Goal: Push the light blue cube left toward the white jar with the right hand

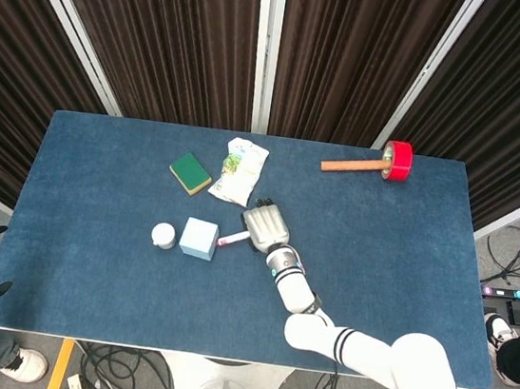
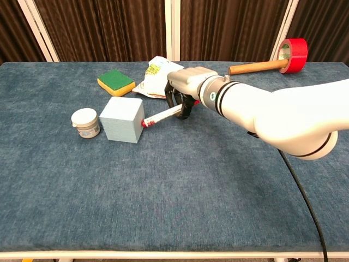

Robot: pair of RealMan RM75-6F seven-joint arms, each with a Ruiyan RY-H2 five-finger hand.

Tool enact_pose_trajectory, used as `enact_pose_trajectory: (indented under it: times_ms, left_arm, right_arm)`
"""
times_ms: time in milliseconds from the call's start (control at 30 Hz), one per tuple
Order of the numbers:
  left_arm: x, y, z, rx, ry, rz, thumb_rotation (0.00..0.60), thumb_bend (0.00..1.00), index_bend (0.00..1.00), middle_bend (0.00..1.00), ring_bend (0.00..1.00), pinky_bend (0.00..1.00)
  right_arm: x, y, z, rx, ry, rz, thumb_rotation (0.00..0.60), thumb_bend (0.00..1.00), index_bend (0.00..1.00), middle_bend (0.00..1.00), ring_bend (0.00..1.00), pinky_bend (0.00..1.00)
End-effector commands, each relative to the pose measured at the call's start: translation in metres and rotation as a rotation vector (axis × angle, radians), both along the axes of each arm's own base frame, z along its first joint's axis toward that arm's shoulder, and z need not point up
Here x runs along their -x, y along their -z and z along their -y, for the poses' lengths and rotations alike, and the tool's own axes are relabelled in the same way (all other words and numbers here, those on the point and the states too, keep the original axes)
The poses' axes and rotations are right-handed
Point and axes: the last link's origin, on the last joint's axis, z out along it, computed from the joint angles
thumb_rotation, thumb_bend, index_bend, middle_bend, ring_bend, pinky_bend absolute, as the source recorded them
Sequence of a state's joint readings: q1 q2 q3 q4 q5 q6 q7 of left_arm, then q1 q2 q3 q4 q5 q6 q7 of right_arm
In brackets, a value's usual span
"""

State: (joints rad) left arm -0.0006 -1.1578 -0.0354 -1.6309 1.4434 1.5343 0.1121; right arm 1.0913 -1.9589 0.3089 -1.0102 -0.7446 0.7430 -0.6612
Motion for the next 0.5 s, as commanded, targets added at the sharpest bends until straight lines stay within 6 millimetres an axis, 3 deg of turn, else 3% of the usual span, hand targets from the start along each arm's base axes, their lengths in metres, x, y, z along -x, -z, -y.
enact_pose_trajectory:
  times_ms: [33, 233, 500]
  left_arm:
    - [0.0, -0.001, 0.001, -0.002, -0.002, 0.0, 0.6, 0.09, 0.26, 0.22, 0.16, 0.16]
    - [0.0, 0.0, 0.001, -0.002, 0.006, 0.004, 0.6, 0.09, 0.26, 0.22, 0.16, 0.16]
    - [-0.001, 0.001, 0.001, -0.003, 0.009, 0.007, 0.6, 0.09, 0.26, 0.22, 0.16, 0.16]
  right_arm:
    - [0.007, -0.005, 0.0, 0.008, 0.004, -0.007, 0.6, 0.48, 0.61, 0.54, 0.17, 0.16]
    - [0.046, -0.033, 0.002, 0.037, 0.039, -0.03, 0.6, 0.48, 0.61, 0.54, 0.17, 0.16]
    - [0.118, -0.082, -0.005, 0.075, 0.128, -0.052, 0.6, 0.48, 0.59, 0.53, 0.17, 0.15]
